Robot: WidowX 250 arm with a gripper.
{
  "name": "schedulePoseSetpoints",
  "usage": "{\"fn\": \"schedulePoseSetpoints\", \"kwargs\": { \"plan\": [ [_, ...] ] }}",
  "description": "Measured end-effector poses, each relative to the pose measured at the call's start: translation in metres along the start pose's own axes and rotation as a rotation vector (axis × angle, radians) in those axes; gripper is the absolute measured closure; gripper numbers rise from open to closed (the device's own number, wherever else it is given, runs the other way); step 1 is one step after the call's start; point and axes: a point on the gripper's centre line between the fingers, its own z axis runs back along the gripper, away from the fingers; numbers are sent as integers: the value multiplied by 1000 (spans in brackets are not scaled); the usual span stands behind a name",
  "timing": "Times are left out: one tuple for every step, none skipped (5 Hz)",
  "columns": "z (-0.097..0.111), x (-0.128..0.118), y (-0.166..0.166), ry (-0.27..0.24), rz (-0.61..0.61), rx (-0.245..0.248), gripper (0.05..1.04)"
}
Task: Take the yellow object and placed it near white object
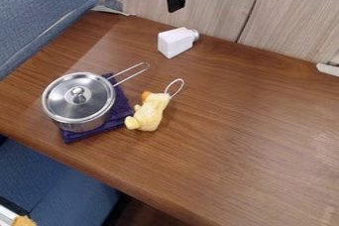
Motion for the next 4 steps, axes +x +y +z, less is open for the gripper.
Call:
{"fn": "schedulePoseSetpoints", "kwargs": {
  "plan": [
    [-20,-9,-6,43,3,-35,83],
    [-28,-18,-19,74,7,-72,83],
    [-18,-21,-41,69,21,-109,83],
    [-8,-35,-66,60,31,-119,83]
  ]
}}
